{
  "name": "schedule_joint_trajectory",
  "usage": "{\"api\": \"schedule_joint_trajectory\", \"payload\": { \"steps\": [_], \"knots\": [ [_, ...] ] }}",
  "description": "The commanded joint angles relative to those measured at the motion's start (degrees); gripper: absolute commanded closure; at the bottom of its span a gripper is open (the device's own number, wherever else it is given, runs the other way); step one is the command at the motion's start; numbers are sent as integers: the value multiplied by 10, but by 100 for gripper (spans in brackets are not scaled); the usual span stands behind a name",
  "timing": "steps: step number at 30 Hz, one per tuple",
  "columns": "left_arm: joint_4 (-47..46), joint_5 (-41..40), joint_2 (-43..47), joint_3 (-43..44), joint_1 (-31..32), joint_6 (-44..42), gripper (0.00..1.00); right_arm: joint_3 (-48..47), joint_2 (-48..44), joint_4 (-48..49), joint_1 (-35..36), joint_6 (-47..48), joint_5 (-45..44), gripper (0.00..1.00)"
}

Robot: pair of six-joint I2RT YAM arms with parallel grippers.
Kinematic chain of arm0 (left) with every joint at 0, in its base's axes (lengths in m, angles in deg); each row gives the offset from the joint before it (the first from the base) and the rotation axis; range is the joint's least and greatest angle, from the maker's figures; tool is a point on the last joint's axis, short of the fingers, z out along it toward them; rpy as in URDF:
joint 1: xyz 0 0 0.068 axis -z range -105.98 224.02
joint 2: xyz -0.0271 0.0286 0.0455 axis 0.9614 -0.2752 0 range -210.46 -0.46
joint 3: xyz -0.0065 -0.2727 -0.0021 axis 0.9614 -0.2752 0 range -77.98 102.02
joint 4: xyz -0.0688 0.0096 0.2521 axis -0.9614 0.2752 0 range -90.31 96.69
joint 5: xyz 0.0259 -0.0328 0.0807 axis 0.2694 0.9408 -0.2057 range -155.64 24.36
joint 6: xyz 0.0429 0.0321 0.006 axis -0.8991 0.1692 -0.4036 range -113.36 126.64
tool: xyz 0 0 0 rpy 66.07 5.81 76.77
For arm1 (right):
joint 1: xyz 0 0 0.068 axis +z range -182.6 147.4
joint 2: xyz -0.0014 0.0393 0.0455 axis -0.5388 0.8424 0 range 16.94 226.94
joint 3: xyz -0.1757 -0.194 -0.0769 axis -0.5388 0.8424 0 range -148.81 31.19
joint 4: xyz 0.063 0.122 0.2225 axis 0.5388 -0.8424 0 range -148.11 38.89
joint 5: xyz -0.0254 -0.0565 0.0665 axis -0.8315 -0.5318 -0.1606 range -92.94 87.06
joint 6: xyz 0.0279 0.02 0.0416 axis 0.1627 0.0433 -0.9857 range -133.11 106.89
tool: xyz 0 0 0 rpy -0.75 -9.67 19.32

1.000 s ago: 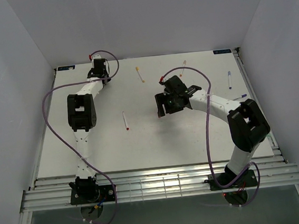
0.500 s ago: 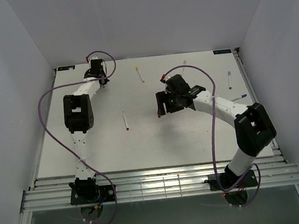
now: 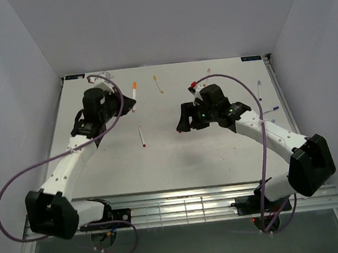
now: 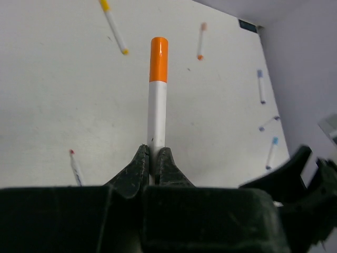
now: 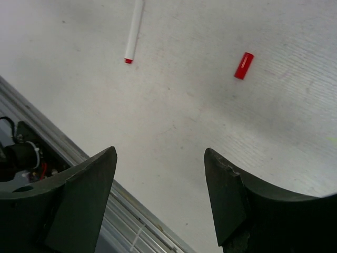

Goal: Open the pen caps

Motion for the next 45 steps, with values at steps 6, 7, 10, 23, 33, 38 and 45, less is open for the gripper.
{"api": "schedule_joint_trajectory", "payload": {
  "steps": [6, 7, 10, 23, 33, 38, 45],
  "knots": [
    [-23, 175, 239, -230, 39, 68, 98, 71, -52, 219, -3, -123, 180, 28],
    [-15, 180, 269, -238, 41, 67, 97, 72, -49, 240, -3, -132, 182, 29],
    [2, 195, 307, -259, 44, 75, 98, 79, -43, 305, -2, -176, 200, 31],
    [3, 206, 326, -272, 63, 95, 99, 19, 34, 382, 54, -250, 169, 40],
    [4, 208, 329, -285, 66, 98, 99, -6, 93, 439, 65, -291, 166, 44],
    [3, 209, 335, -287, 66, 100, 99, -16, 120, 448, 69, -309, 169, 50],
    [3, 214, 331, -283, 68, 96, 100, -21, 142, 486, 74, -331, 178, 69]
  ]
}}
